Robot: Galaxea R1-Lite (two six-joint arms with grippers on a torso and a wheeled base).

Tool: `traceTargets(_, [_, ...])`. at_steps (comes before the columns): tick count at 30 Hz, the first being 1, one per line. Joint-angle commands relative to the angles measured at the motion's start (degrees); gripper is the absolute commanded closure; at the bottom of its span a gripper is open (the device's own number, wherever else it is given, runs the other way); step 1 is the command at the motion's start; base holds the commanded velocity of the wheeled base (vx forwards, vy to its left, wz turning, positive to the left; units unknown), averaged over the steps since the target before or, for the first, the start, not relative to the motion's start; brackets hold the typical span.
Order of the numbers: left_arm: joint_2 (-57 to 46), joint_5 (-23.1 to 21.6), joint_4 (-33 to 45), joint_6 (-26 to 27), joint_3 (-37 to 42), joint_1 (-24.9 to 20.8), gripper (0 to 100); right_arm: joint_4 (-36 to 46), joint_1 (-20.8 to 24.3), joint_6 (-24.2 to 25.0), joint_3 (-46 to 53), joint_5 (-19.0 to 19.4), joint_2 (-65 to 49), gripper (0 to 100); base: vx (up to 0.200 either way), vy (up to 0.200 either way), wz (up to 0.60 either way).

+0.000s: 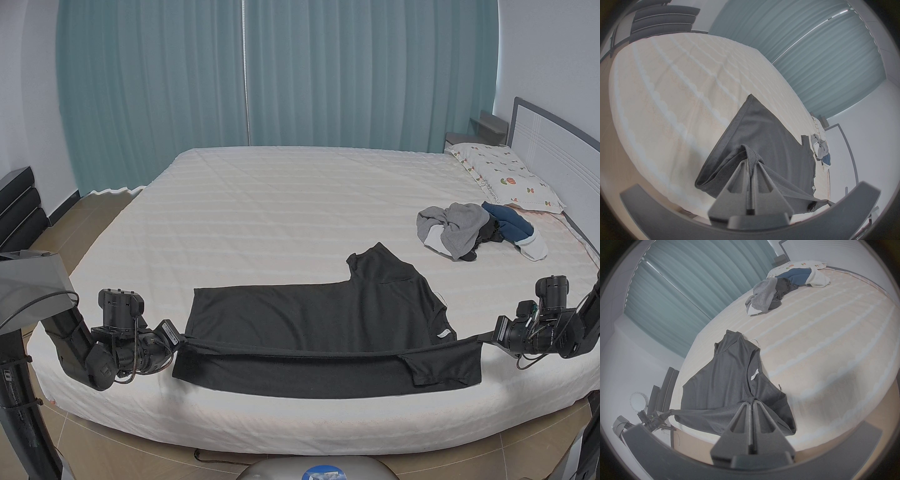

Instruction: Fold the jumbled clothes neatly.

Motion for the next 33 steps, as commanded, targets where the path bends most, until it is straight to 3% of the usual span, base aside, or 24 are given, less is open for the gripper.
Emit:
traceTargets(1, [3.3, 0.1, 0.1, -0.3, -2.2, -0.1, 100, 0.0, 0.9, 0.6, -2.4, 0.0, 3.6, 100, 0.0, 0.0, 0.0])
traceTargets(18, [8.3, 1.9, 0.3, -0.5, -6.2, -0.3, 100, -0.2, 3.6, 4.1, -11.1, -0.1, 13.2, 100, 0.0, 0.0, 0.0])
traceTargets(29, [8.4, 2.7, 0.3, -1.1, -6.3, -0.6, 100, -2.2, 3.7, 6.2, -11.4, 0.0, 14.7, 100, 0.0, 0.0, 0.0])
traceTargets(30, [8.4, 2.7, 0.3, -1.3, -6.3, -0.6, 0, -2.7, 3.7, 6.3, -11.3, 0.0, 15.1, 0, 0.0, 0.0, 0.0])
traceTargets(33, [8.4, 2.7, 0.3, -1.3, -6.5, -0.6, 0, -3.5, 3.9, 6.3, -10.8, 0.0, 15.4, 0, 0.0, 0.0, 0.0])
